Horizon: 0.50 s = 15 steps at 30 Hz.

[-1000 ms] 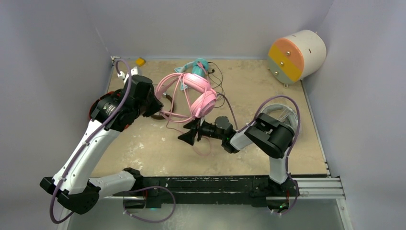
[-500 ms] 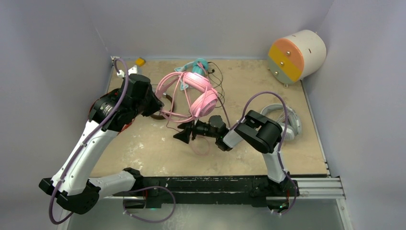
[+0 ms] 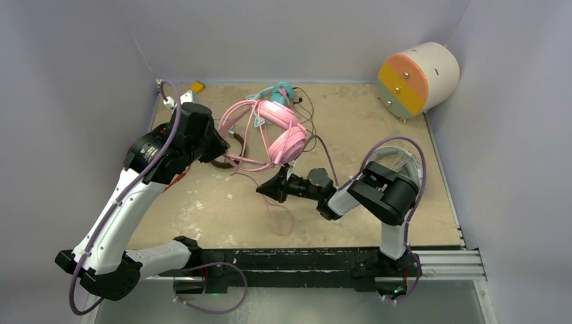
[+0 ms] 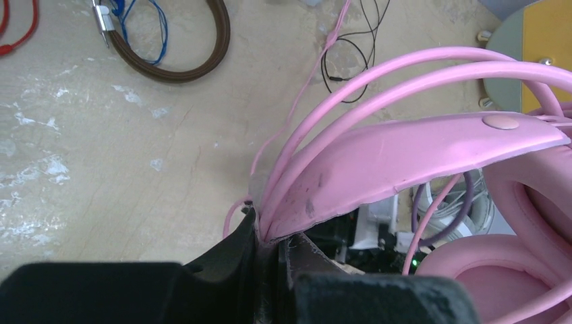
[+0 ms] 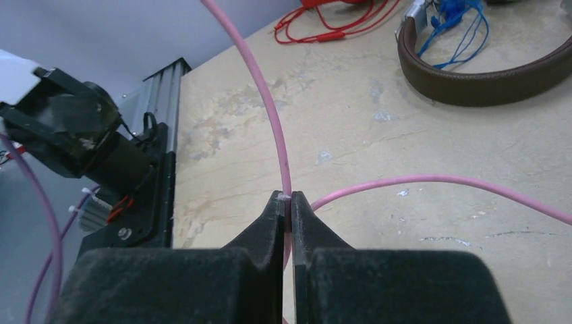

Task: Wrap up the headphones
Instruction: Wrap the headphones cable around the headphones.

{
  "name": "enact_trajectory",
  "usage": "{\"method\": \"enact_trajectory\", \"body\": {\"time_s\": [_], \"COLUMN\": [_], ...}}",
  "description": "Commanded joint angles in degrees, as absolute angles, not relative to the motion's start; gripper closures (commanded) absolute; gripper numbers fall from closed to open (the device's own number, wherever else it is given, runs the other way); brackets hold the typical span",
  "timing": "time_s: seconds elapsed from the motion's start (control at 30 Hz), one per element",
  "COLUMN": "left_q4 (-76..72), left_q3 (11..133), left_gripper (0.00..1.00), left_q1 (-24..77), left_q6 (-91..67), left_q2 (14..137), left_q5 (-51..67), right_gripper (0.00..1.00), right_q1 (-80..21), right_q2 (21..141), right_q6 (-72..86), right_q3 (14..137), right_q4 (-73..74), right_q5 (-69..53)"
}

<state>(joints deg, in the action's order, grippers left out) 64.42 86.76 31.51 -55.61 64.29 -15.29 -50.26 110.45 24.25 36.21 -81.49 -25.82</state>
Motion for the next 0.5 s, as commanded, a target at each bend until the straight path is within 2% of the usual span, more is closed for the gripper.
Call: {"method": "enact_trajectory", "body": {"time_s": [0.0,0.17,0.47], "left_q4": [60.5,60.5,58.7], "left_q3": [92.3,94.7,94.6], "left_gripper": [1.0,1.0,1.0], "left_q1": [31.2,31.2,31.2], "left_q6": [-55.4,-54.7,-54.7], "left_q2": [64.0,65.5,67.7], "left_q5": [-19.5,-23.8,-26.8], "right_gripper": [1.0,1.0,1.0], "right_q1": [-50.5,-50.5,-50.5], "right_q2": [105.4,102.6,94.0], "right_q6": [24.0,27.5,25.3], "right_q3": [31.2,25.6,19.0], "right_q4": [-88.5,-92.0,-86.4], "right_q5": [-24.1,-24.5,-20.4]}}
